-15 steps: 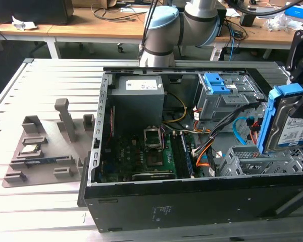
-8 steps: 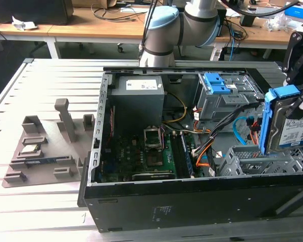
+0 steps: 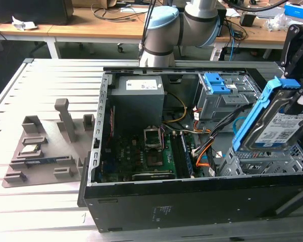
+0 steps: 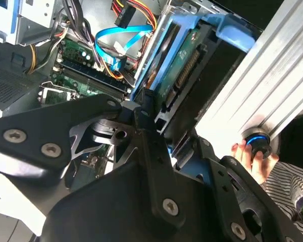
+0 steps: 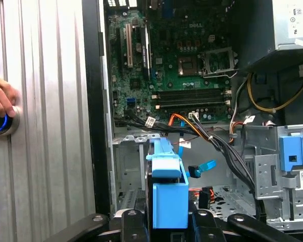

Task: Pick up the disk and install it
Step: 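Insert the disk into the insertion slot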

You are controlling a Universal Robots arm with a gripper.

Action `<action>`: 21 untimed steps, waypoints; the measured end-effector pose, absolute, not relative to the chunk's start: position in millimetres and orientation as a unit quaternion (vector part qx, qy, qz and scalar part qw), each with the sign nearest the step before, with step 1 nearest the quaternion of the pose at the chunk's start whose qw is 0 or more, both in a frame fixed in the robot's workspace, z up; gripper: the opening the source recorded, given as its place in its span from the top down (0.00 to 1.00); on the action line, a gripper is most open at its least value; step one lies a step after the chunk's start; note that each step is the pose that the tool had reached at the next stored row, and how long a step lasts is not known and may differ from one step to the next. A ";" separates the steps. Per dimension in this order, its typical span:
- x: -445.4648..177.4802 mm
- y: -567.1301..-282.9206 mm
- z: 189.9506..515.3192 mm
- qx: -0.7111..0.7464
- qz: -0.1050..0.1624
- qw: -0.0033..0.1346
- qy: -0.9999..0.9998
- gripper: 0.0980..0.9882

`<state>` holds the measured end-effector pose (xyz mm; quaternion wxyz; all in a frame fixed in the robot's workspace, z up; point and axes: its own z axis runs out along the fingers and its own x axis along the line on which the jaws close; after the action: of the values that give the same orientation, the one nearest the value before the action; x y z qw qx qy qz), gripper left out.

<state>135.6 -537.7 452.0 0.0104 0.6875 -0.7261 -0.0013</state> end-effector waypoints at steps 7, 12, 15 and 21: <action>149.0 -537.6 445.9 0.711 -0.002 0.013 -0.703 0.70; 149.5 -539.2 443.4 0.711 -0.002 0.013 -0.703 0.70; 149.8 -539.6 440.0 0.711 -0.002 0.013 -0.703 0.70; 149.9 -539.7 426.7 0.711 -0.003 0.013 -0.703 0.70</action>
<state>149.9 -539.7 426.7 0.0126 0.7112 -0.7028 -0.0026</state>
